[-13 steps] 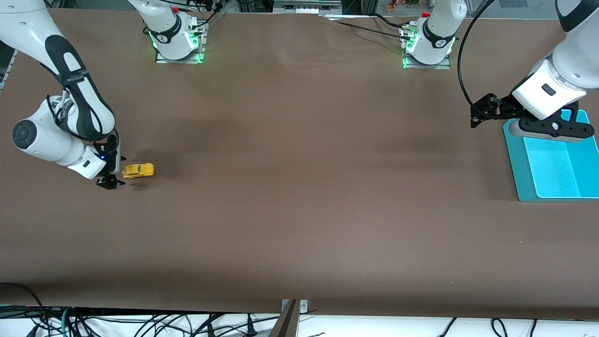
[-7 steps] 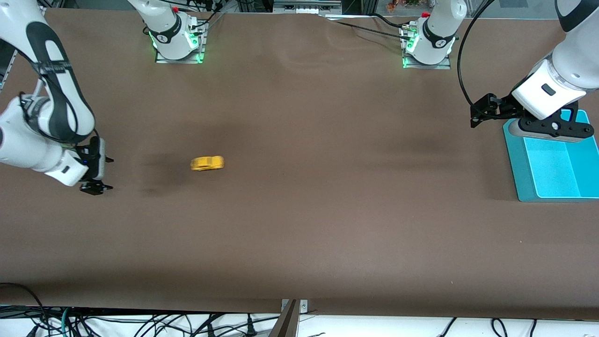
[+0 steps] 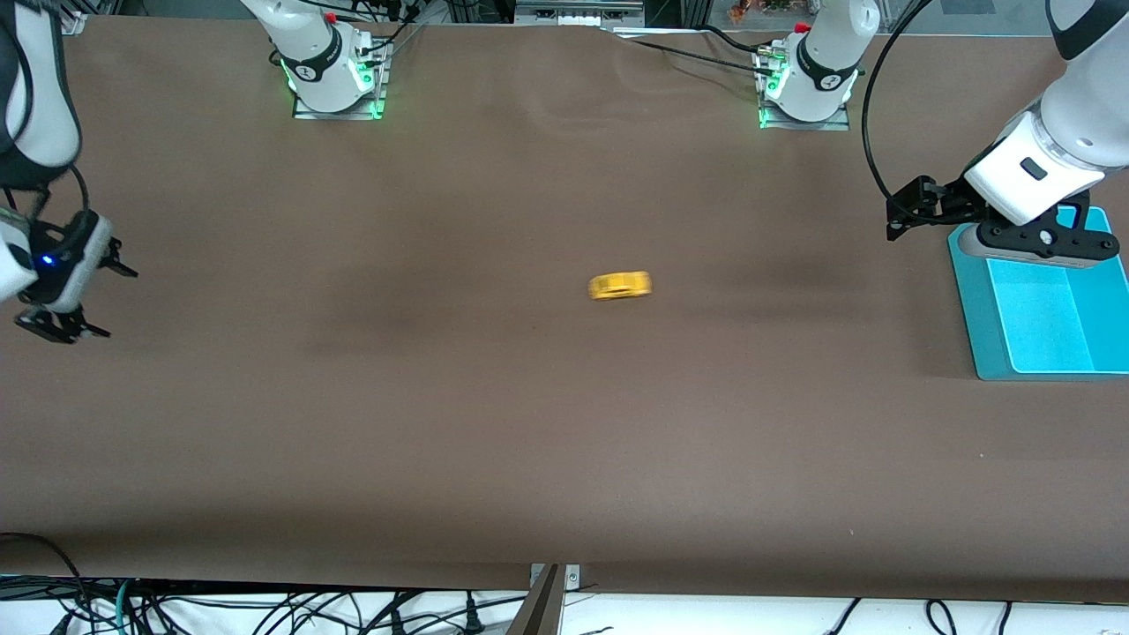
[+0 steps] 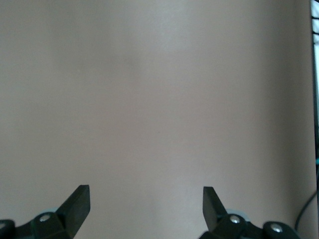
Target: Wind and store yellow beetle car
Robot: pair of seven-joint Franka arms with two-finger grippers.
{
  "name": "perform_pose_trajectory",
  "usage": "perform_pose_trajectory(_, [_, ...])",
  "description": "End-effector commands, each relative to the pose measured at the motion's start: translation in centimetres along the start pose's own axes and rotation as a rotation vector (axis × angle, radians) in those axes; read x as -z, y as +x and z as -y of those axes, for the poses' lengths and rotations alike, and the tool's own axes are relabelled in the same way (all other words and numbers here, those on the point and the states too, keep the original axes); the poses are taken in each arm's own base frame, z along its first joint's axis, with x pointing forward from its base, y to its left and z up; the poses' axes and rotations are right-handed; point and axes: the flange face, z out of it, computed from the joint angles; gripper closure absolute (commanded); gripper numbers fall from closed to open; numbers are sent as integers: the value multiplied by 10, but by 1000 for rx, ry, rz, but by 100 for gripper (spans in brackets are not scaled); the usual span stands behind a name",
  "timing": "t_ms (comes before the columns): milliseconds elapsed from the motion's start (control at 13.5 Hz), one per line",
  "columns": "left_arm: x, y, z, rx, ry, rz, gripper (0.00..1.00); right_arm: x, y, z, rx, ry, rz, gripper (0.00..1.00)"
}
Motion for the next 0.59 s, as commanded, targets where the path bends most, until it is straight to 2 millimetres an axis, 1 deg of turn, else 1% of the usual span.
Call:
perform_pose_trajectory(0, [7, 0, -3, -11, -18, 0, 0, 6, 1, 7, -64, 25, -5, 0])
perform_pose_trajectory(223, [7, 0, -3, -11, -18, 0, 0, 11, 3, 9, -69, 24, -5, 0])
perform_pose_trajectory(519, [6, 1, 3, 0, -20, 1, 0, 36, 6, 21, -183, 24, 6, 0])
